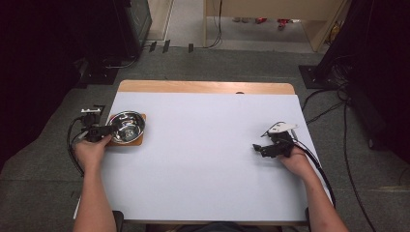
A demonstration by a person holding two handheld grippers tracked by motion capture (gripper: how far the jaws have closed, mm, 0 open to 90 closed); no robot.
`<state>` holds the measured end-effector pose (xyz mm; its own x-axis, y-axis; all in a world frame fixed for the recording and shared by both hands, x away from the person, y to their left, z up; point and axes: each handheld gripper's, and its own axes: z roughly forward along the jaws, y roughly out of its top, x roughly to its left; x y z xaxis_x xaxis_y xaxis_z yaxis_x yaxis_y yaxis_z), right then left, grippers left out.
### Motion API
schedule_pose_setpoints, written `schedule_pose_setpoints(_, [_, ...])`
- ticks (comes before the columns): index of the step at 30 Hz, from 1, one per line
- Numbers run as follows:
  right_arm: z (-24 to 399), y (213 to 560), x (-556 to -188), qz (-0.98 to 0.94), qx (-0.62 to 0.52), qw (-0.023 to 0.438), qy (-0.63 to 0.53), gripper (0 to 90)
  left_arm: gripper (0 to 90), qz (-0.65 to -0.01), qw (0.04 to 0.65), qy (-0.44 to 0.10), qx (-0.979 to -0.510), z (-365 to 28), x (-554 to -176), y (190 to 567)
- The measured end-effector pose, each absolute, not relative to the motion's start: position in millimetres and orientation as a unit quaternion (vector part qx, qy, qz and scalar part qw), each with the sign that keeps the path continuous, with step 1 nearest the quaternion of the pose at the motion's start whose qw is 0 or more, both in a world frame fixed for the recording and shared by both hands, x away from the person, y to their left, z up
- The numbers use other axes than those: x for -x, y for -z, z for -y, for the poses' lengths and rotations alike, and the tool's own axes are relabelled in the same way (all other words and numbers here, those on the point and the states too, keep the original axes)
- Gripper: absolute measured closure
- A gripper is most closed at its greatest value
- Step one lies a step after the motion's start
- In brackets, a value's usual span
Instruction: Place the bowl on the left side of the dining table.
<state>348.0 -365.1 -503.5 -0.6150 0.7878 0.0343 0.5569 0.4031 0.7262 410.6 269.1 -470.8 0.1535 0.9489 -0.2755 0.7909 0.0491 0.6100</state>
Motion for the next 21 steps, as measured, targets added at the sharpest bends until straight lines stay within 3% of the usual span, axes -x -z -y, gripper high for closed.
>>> schedule_pose_setpoints(9, [365.1,503.5,-348.0,-0.822,-0.409,0.159,-0.362,13.0,76.4,-0.644,0.337,-0.123,-0.675,-271.7,-409.1,469.9])
schedule_pose_setpoints(16, [365.1,503.5,-348.0,-0.822,-0.409,0.159,-0.362,13.0,51.7,-0.647,0.348,-0.118,-0.668,-274.2,-408.6,468.0])
schedule_pose_setpoints(21, [365.1,503.5,-348.0,-0.822,-0.409,0.159,-0.362,13.0,44.2,-0.649,0.342,-0.128,-0.667,-274.0,-407.5,465.6])
